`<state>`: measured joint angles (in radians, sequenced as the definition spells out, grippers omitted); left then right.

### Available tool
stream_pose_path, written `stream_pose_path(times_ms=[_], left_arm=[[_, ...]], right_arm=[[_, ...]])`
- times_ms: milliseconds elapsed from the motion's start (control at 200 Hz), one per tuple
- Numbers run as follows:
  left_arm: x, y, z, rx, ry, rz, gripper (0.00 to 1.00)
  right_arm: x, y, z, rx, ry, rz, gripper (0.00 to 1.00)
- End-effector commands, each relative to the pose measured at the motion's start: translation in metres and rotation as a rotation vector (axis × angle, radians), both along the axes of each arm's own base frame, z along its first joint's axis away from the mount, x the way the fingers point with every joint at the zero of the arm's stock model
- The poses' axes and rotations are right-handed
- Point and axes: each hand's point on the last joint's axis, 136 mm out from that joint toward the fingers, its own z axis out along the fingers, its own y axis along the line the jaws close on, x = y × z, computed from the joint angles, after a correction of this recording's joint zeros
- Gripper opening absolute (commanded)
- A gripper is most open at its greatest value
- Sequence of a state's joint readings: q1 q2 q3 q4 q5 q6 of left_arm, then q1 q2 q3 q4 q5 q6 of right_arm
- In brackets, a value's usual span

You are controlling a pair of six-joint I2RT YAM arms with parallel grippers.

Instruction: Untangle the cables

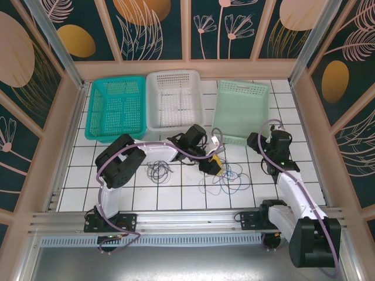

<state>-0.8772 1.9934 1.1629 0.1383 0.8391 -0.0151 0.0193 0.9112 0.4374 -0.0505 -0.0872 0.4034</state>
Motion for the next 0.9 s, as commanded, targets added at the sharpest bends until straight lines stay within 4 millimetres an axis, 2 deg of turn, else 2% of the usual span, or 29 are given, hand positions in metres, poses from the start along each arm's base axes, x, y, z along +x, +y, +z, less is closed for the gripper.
stream_pose_path(times_ms=[0, 100, 155, 500, 711, 891], left_arm=[[0.000, -0.010, 0.010, -0.067, -0.021, -0.038, 0.48], [0.000, -0.011, 0.010, -0.068, -0.017, -0.038, 0.40], [0.001, -0.011, 0.008, -0.063, -0.016, -0.035, 0.39], [0.012, -0.015, -0.006, -0.010, -0.035, 0.000, 0.55], [0.032, -0.015, -0.020, 0.060, -0.072, 0.097, 0.56], [0.040, -0.010, -0.021, 0.079, -0.100, 0.163, 0.59]], right_arm=[[-0.005, -0.002, -0.002, 0.020, -0.008, -0.026, 0.69], [-0.008, -0.002, -0.001, 0.029, -0.013, -0.030, 0.69], [-0.009, -0.002, -0.001, 0.029, -0.011, -0.031, 0.69], [-0.012, -0.001, -0.001, 0.010, -0.004, -0.015, 0.70], [-0.011, -0.001, 0.000, -0.008, -0.010, -0.007, 0.71], [-0.011, 0.000, 0.001, -0.013, -0.015, 0.003, 0.71]])
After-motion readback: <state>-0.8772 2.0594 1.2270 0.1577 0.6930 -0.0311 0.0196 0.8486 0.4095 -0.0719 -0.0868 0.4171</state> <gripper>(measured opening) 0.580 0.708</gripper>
